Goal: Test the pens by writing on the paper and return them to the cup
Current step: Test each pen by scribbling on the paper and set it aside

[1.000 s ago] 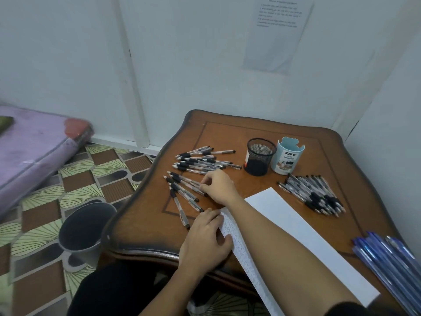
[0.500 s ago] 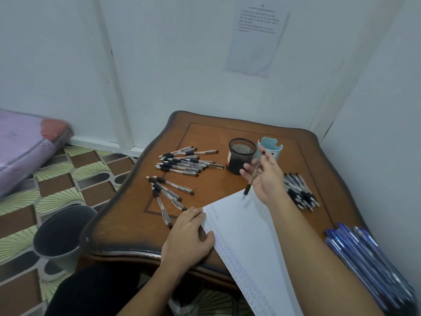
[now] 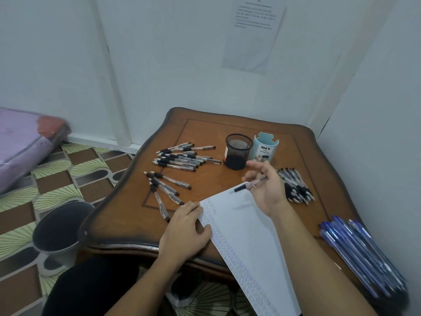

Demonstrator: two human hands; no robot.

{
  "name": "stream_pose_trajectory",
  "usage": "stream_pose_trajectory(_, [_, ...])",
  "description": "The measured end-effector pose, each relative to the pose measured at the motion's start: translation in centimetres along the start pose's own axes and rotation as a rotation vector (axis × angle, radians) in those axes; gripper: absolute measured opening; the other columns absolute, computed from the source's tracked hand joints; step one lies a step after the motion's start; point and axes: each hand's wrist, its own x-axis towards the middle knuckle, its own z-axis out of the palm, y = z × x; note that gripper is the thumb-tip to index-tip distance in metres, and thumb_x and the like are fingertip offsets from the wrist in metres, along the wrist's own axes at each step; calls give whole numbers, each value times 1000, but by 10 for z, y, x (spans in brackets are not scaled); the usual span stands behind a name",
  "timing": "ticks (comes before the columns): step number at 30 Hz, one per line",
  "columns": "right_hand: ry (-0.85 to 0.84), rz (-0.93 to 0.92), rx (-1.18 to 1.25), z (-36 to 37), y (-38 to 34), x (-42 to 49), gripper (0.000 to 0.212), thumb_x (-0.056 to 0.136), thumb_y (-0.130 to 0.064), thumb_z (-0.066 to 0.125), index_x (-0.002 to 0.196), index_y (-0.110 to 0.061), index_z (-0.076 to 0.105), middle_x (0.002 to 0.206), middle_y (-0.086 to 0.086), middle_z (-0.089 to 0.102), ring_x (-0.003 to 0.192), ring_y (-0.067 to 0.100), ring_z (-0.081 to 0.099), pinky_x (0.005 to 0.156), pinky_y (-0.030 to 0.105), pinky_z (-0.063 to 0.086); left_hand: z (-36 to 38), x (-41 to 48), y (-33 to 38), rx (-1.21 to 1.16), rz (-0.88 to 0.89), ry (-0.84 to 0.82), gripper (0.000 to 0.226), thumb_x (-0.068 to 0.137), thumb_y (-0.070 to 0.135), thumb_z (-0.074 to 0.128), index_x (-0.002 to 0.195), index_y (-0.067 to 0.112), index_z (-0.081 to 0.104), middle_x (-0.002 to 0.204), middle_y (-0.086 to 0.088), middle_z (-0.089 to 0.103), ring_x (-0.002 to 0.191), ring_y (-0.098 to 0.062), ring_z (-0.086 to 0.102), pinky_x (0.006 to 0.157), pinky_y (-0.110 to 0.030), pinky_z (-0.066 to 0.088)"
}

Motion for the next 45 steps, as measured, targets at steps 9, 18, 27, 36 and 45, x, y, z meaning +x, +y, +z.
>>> stream_pose_trajectory(9, [-137,-4,-368,0,33,-20,14,95,-18,62,93,-5,67,73,6,70,65,15,60,53,21,45,2,0,-1,21,15,28,55,89,39,59,138,14,53,148,6,43,141,-10,29,114,-25,22])
stream_pose_trajectory(18, [-225,29,-513,0,54,-26,23,87,3,63,78,-12,78,85,13,73,85,22,66,81,34,53,2,1,-1,26,26,52,54,88,37,61,136,13,55,146,6,45,139,-10,31,111,-23,24])
stream_pose_trajectory(27, [-180,-97,-718,0,63,-32,16,82,-6,68,71,-14,76,72,10,71,65,8,59,61,23,45,5,2,-3,44,18,44,55,89,39,59,138,14,54,147,6,44,140,-10,30,113,-25,24])
stream_pose_trajectory(36, [-196,-108,-748,2,64,-33,20,82,-4,65,69,-14,75,75,16,69,68,14,57,63,30,44,4,2,-3,52,29,40,57,89,40,58,139,14,51,149,6,42,141,-9,27,113,-23,21])
stream_pose_trajectory(45, [-215,-84,-727,2,63,-33,20,83,-3,64,67,-10,73,67,17,64,61,11,52,56,25,41,4,2,-2,55,34,33,57,91,40,56,141,15,49,150,7,40,142,-8,25,113,-21,18])
